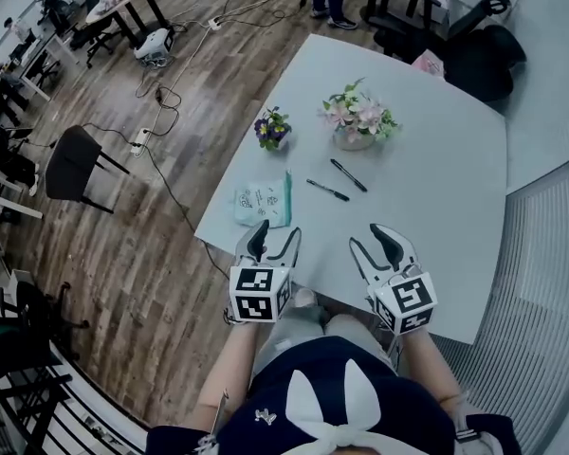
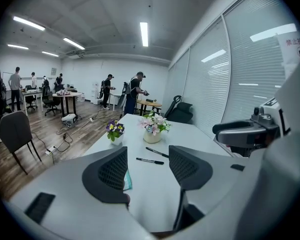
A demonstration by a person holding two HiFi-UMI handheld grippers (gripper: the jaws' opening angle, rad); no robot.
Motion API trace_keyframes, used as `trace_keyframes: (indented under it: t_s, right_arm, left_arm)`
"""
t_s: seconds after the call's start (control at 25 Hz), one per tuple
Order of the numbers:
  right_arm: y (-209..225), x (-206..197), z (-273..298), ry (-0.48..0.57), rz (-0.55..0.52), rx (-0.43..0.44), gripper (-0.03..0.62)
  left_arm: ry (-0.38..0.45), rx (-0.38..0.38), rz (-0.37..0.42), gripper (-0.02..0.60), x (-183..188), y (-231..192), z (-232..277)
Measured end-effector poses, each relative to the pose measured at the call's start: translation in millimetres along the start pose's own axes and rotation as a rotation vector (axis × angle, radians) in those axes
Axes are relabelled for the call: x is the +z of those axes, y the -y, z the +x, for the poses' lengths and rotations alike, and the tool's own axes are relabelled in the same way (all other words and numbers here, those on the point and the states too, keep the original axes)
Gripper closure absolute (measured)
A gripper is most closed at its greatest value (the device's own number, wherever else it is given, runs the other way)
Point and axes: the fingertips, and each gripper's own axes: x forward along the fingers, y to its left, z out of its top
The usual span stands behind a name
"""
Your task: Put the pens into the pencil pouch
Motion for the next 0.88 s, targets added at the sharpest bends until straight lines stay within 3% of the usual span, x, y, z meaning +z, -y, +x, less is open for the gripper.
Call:
trace_keyframes:
  t_s: [0.36, 0.68, 0.88]
  right_arm:
    - [6.0, -10.6, 25.8, -0.031, 0.024, -0.029, 0.418]
    - [15.3, -12.4, 47.7, -0.054, 0.025, -0.037, 0.418]
    - [24.9, -17.2, 67.4, -0.087, 0.041, -0.037, 0.419]
  left_arm:
    - [-0.115, -0.088, -0.047, 0.331, -25.7, -18.1, 32.7]
    - [-0.193, -0.086, -0.067, 0.331, -42.2, -31.0, 62.9]
    - [-0.251, -0.101, -0.139, 0.331, -53.9, -42.8, 88.3]
